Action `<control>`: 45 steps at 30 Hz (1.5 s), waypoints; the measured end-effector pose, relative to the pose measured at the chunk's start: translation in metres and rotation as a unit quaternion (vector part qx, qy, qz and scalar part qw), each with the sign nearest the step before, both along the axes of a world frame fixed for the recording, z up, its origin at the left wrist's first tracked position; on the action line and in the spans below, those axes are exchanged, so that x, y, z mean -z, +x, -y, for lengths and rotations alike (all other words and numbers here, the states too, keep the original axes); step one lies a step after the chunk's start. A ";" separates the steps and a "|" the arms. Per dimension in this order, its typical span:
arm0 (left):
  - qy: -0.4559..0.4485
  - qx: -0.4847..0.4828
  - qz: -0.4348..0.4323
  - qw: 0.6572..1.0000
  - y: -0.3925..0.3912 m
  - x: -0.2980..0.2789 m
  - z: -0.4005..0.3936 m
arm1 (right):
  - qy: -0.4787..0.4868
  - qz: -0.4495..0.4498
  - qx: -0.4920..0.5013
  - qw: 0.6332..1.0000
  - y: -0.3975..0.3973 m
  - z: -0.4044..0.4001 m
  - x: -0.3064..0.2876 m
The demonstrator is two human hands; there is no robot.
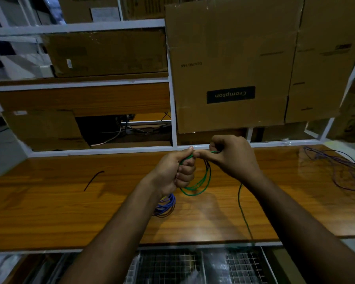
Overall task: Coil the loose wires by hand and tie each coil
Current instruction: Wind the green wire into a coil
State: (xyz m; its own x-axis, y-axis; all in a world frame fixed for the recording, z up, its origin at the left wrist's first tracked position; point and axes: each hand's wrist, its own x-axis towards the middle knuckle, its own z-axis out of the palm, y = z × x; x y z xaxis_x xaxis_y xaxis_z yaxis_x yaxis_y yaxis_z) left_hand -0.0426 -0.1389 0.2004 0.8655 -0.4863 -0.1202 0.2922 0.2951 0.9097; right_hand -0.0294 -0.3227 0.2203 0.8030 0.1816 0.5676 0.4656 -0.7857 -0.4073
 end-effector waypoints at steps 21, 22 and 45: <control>-0.157 -0.068 -0.030 0.985 0.028 0.005 -0.009 | 0.153 -0.150 -0.031 0.976 -0.032 -0.006 0.057; -0.155 -0.063 -0.033 0.985 0.028 0.005 -0.010 | 0.187 -0.150 -0.039 0.970 -0.033 -0.007 0.052; -0.128 0.076 -0.076 0.986 0.014 0.016 -0.021 | -0.165 0.215 0.189 0.944 0.048 0.077 0.007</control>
